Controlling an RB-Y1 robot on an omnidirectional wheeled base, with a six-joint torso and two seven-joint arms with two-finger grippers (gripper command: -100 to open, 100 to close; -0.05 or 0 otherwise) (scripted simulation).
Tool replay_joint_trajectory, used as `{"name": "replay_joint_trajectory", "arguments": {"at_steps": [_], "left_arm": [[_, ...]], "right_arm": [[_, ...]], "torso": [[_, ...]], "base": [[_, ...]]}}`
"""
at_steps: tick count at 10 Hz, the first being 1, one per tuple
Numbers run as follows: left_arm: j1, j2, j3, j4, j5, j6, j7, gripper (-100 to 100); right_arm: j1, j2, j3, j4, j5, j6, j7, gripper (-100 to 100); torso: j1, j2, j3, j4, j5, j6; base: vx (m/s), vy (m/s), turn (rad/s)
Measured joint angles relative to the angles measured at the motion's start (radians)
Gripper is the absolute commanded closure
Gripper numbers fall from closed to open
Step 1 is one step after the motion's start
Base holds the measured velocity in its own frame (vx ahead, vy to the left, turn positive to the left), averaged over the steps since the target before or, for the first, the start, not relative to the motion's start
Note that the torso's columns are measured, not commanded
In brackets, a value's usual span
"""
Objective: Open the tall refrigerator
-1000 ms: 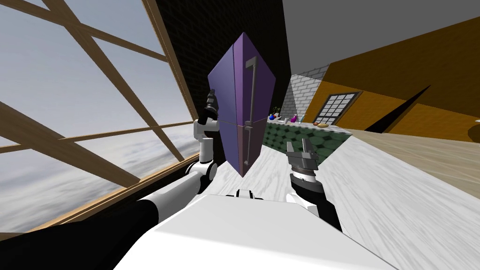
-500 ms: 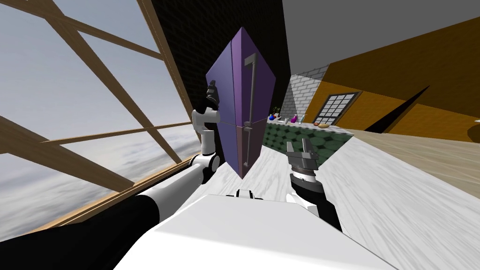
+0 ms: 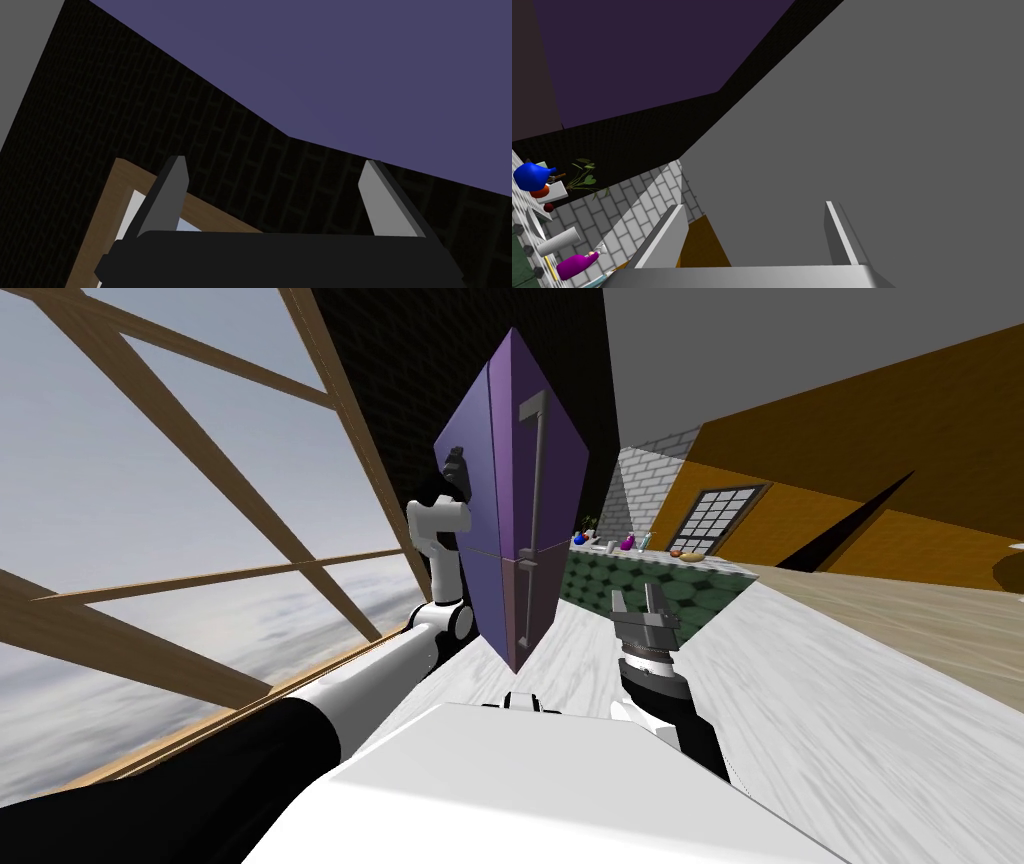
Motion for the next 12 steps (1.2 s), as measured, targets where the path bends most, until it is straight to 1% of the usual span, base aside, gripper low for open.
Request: {"name": "replay_joint_trajectory", "arguments": {"at_steps": [1,3,4,5,6,10,11,12], "left_arm": [[-0.032,0.009,0.003,0.015,0.007,0.01,-0.002,-100],[-0.1,0.007,0.012,0.046,0.011,0.065,-0.013,-100],[-0.131,0.011,0.018,0.073,0.021,0.094,-0.021,-100],[-0.164,0.006,0.02,0.09,0.017,0.12,-0.025,-100],[-0.188,0.006,0.021,0.101,0.017,0.13,-0.025,-100],[-0.307,0.012,0.038,0.176,0.04,0.242,-0.05,-100],[-0.324,0.012,0.039,0.182,0.041,0.256,-0.052,-100],[-0.35,0.016,0.044,0.211,0.05,0.28,-0.059,-100]], "right_arm": [[0.0,0.0,0.0,0.0,0.0,0.0,0.0,0],[0.0,0.0,0.0,0.0,0.0,0.0,0.0,0],[0.0,0.0,0.0,0.0,0.0,0.0,0.0,0],[0.0,0.0,0.0,0.0,0.0,0.0,0.0,0],[0.0,0.0,0.0,0.0,0.0,0.0,0.0,0],[0.0,0.0,0.0,0.0,0.0,0.0,0.0,0],[0.0,0.0,0.0,0.0,0.0,0.0,0.0,0],[0.0,0.0,0.0,0.0,0.0,0.0,0.0,0]], "torso": [[0.001,0.001,0.0,0.0,0.0,0.0],[0.001,-0.001,-0.001,0.0,0.0,0.0],[0.0,-0.002,-0.001,-0.001,0.0,0.0],[0.0,-0.001,-0.001,0.0,0.0,0.0],[0.0,0.001,0.0,0.0,0.0,0.0],[-0.003,-0.004,-0.004,-0.001,-0.002,0.002],[-0.004,-0.003,-0.003,-0.001,-0.003,0.003],[-0.006,-0.005,-0.005,-0.001,-0.004,0.004]], "base": [[0.044,-0.005,-0.018],[0.053,-0.007,-0.018],[0.052,-0.008,-0.011],[0.027,-0.007,0.0],[0.031,-0.007,-0.028],[0.032,-0.004,-0.007],[0.019,-0.003,-0.01],[0.019,0.002,-0.006]]}}
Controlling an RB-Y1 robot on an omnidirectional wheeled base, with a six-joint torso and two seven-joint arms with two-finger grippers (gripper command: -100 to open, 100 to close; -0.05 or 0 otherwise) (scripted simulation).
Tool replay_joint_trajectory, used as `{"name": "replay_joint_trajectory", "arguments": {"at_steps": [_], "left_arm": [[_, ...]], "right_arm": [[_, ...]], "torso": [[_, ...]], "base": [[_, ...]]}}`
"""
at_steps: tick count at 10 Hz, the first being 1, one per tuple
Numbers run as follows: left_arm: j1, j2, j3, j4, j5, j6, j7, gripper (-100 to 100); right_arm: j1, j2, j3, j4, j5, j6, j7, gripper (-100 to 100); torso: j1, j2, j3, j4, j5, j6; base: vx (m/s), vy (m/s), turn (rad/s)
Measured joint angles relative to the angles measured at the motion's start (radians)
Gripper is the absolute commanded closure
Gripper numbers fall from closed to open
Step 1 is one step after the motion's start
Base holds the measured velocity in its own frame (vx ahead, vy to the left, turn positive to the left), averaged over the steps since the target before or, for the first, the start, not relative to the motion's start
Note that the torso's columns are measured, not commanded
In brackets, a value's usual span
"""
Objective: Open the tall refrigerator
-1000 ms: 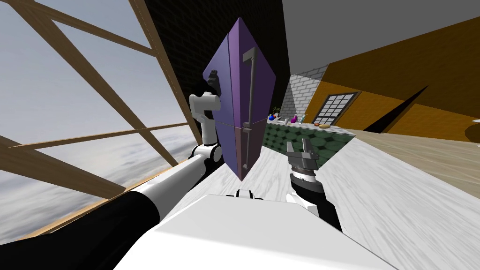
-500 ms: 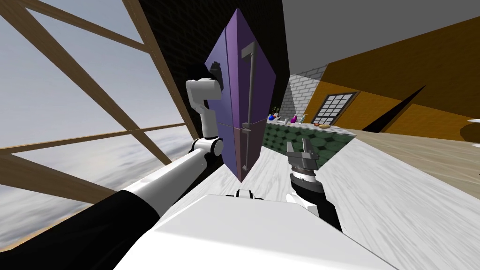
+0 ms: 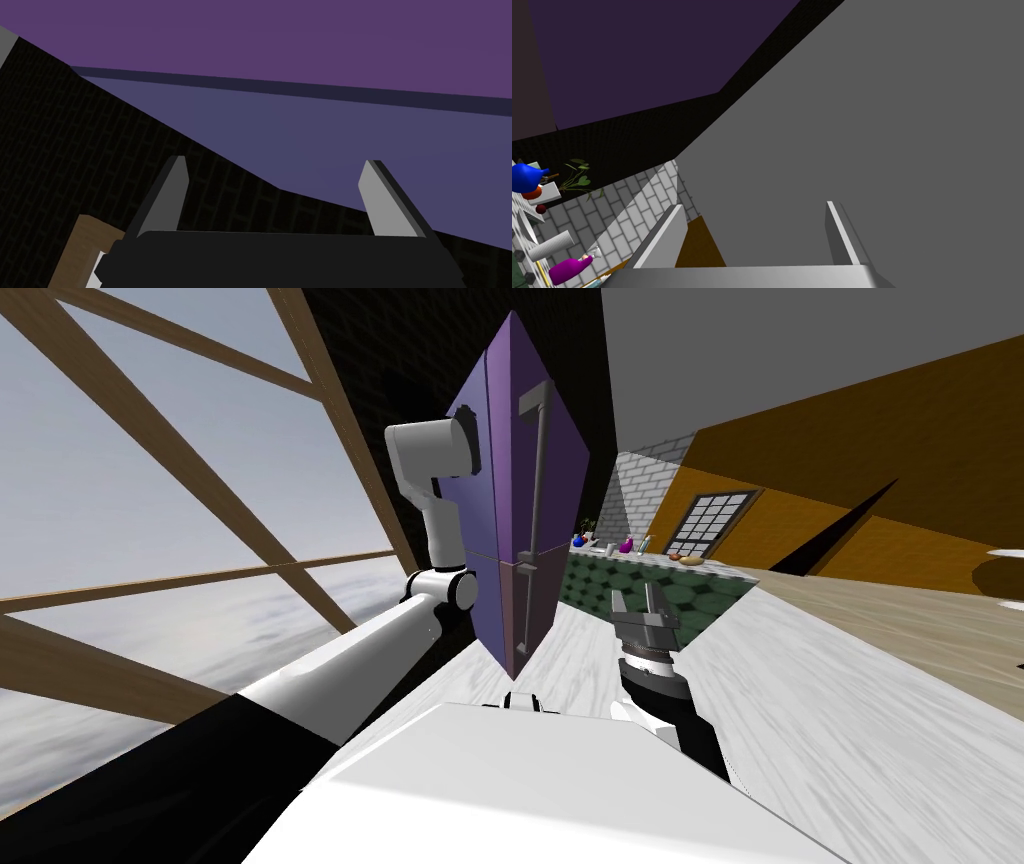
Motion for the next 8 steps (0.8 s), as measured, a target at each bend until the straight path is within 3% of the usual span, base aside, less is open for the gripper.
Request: {"name": "replay_joint_trajectory", "arguments": {"at_steps": [2,5,8], "left_arm": [[-0.04,0.002,0.004,0.018,0.005,0.036,-0.007,-100],[-0.137,0.014,0.016,0.121,0.021,0.106,-0.022,-100],[-0.211,0.023,0.027,0.174,0.045,0.179,-0.045,-100]], "right_arm": [[0.0,0.0,0.0,0.0,0.0,0.0,0.0,0],[0.0,0.0,0.0,0.0,0.0,0.0,0.0,0],[0.0,0.0,0.0,0.0,0.0,0.0,0.0,0]], "torso": [[-0.003,0.0,0.0,0.0,-0.002,0.001],[-0.011,-0.004,-0.005,0.0,-0.007,0.006],[-0.018,-0.004,-0.005,0.0,-0.011,0.008]], "base": [[0.02,-0.001,-0.016],[0.023,0.0,-0.009],[0.025,0.005,-0.014]]}}
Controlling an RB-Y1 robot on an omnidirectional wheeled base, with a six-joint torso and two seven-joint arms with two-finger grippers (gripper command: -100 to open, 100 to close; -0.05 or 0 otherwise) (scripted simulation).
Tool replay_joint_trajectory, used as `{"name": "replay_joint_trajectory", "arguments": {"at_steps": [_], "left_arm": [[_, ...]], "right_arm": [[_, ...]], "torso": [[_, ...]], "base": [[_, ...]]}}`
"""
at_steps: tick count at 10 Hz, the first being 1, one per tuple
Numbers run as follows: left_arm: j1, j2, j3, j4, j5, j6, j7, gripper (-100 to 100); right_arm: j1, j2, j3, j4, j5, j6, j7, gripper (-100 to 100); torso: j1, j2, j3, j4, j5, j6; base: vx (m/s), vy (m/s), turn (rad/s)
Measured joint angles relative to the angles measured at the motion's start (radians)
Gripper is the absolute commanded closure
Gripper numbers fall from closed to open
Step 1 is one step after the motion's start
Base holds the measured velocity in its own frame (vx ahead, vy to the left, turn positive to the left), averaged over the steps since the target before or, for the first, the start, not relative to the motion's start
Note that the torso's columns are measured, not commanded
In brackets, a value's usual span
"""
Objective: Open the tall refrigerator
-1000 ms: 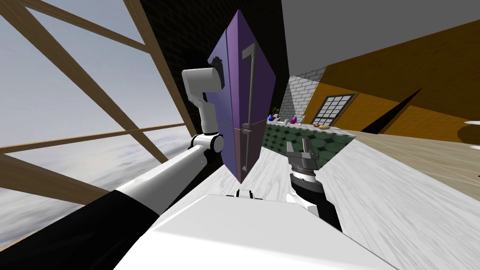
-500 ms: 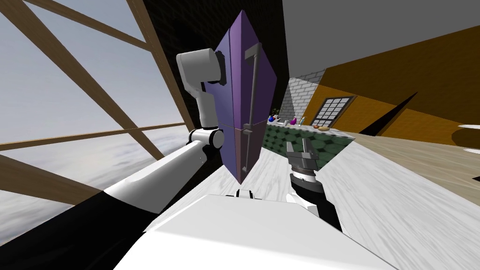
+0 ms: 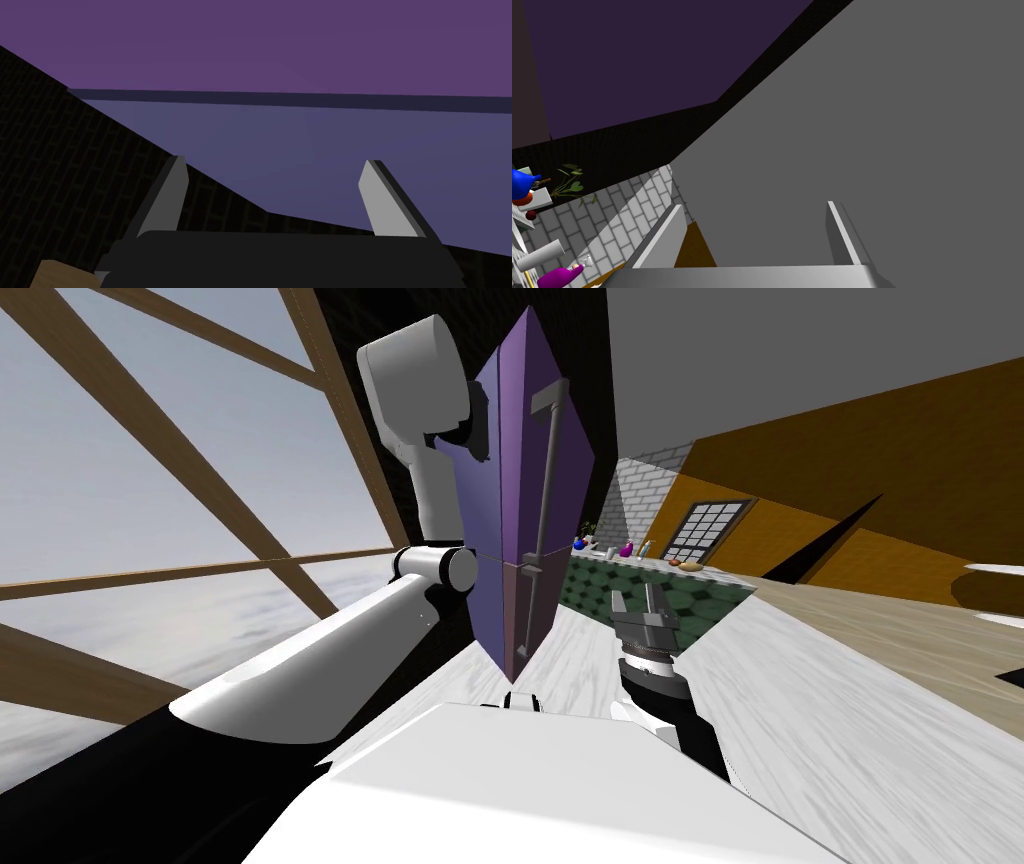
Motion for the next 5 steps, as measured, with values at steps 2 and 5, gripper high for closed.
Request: {"name": "replay_joint_trajectory", "arguments": {"at_steps": [2,5], "left_arm": [[-0.043,-0.003,0.002,0.019,0.007,0.053,-0.01,-100],[-0.103,-0.001,0.004,0.077,0.012,0.095,-0.015,-100]], "right_arm": [[0.0,0.0,0.0,0.0,0.0,0.0,0.0,0],[0.0,0.0,0.0,0.0,0.0,0.0,0.0,0]], "torso": [[-0.003,0.001,0.002,-0.001,-0.001,0.001],[-0.01,0.002,0.002,0.0,-0.006,0.004]], "base": [[0.013,0.001,0.001],[0.016,0.004,-0.018]]}}
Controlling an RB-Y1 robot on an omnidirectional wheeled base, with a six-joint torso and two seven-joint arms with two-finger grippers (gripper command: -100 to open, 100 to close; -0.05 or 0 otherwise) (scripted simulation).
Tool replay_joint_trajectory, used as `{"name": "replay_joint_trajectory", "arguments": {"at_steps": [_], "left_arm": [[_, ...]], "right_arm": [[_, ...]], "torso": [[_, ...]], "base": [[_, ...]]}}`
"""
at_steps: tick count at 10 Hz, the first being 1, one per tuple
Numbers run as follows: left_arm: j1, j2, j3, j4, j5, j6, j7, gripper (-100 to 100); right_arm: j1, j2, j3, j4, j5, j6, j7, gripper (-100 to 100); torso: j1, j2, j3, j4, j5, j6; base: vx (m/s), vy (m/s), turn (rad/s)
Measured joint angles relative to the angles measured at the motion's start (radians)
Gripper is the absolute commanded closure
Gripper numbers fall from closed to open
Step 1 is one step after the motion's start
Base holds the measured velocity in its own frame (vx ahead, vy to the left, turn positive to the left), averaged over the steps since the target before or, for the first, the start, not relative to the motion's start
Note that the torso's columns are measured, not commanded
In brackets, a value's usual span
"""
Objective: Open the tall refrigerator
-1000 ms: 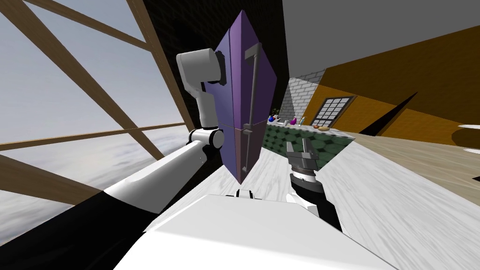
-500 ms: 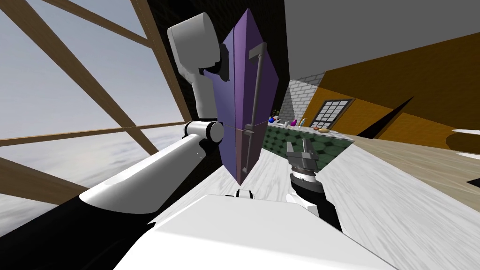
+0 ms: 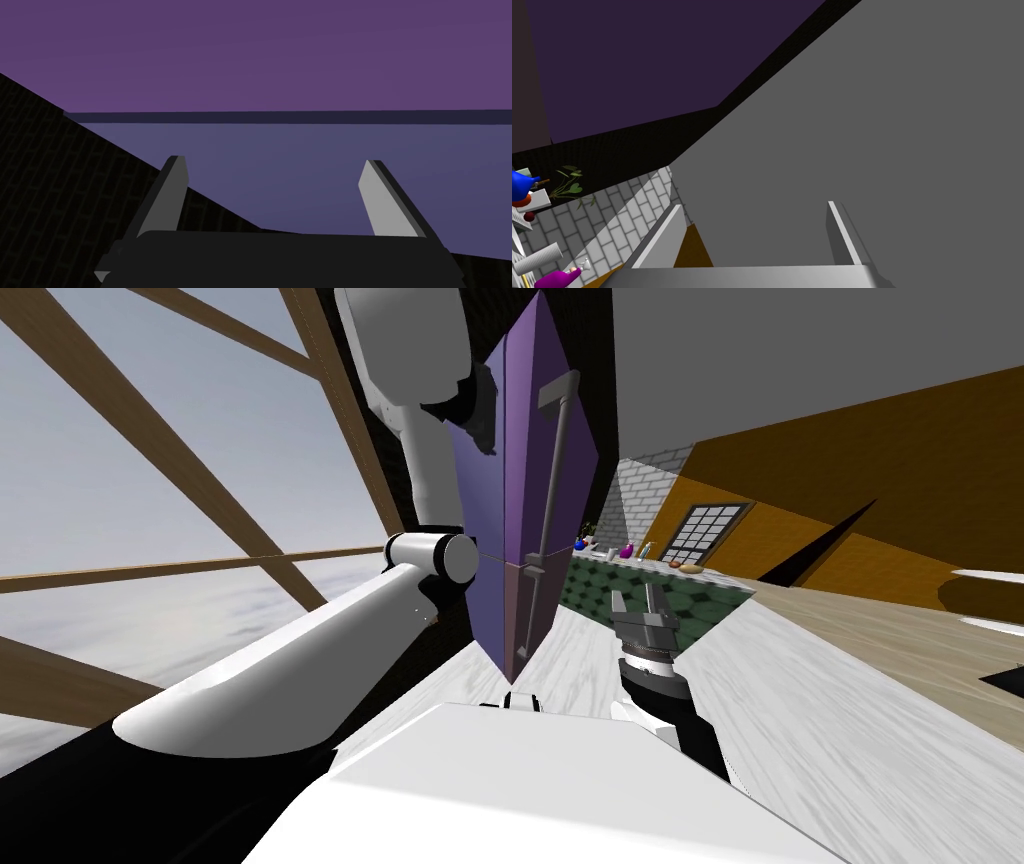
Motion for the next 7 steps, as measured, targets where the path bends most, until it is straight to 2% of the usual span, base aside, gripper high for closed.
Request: {"name": "replay_joint_trajectory", "arguments": {"at_steps": [3,4,5,6,7], "left_arm": [[-0.081,0.013,0.007,0.087,0.019,0.052,-0.016,-100],[-0.099,0.015,0.009,0.09,0.027,0.076,-0.021,-100],[-0.13,0.02,0.01,0.128,0.031,0.089,-0.026,-100],[-0.145,0.019,0.01,0.127,0.036,0.11,-0.028,-100],[-0.172,0.025,0.014,0.153,0.045,0.129,-0.036,-100]], "right_arm": [[0.0,0.0,0.0,0.0,0.0,0.0,0.0,0],[0.0,0.0,0.0,0.0,0.0,0.0,0.0,0],[0.0,0.0,0.0,0.0,0.0,0.0,0.0,0],[0.0,0.0,0.0,0.0,0.0,0.0,0.0,0],[0.0,0.0,0.0,0.0,0.0,0.0,0.0,0]], "torso": [[-0.007,0.001,0.001,0.0,-0.004,0.003],[-0.007,0.001,0.002,0.0,-0.003,0.002],[-0.009,0.002,0.002,0.0,-0.005,0.004],[-0.009,0.002,0.002,0.0,-0.005,0.002],[-0.008,0.002,0.003,0.0,-0.004,0.001]], "base": [[0.016,0.005,-0.018],[0.019,0.006,-0.024],[0.011,0.004,-0.026],[0.006,-0.003,0.001],[0.019,-0.002,-0.05]]}}
